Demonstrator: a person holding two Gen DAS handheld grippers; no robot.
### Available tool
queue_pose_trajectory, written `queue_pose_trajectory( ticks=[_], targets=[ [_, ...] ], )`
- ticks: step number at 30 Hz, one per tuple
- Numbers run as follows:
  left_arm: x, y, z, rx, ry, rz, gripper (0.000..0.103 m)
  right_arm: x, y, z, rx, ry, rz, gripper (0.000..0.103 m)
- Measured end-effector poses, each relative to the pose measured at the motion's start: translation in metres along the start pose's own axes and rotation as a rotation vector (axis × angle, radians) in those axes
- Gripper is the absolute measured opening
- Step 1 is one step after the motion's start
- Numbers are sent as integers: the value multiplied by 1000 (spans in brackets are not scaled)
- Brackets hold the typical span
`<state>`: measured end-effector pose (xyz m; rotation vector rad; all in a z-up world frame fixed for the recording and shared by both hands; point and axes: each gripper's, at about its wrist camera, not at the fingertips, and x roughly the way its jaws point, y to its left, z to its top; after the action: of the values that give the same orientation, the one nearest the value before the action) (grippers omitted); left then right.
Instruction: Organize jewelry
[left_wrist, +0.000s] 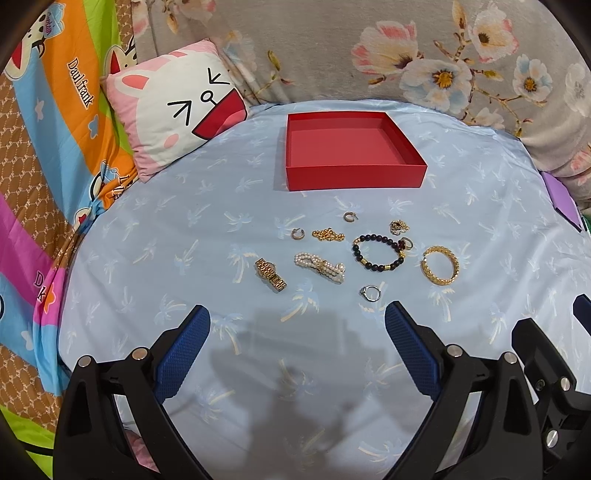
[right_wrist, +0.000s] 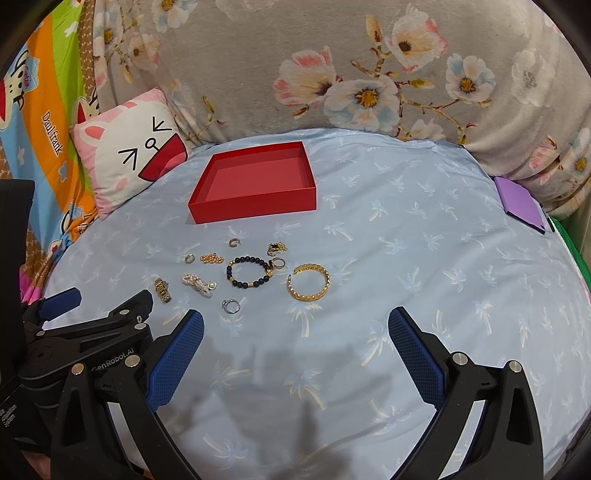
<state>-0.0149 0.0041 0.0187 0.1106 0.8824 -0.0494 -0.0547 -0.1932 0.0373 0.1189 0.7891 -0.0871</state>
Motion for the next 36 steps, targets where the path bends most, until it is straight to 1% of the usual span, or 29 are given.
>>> queue_pose_trajectory(
  ticks=[9,29,33,36],
  targets=[
    [3,1,1,0,7,1,93,2,1,0,1,5,1,98],
    [37,-7,4,4,69,10,93,36,-3,0,34,66,23,98],
    [43,-8,3,10,81,5,93,44,-5,1,39,75,35,98],
    [49,-5,2,3,92,-6,93,50,-7,-1,36,79,20,98]
  ],
)
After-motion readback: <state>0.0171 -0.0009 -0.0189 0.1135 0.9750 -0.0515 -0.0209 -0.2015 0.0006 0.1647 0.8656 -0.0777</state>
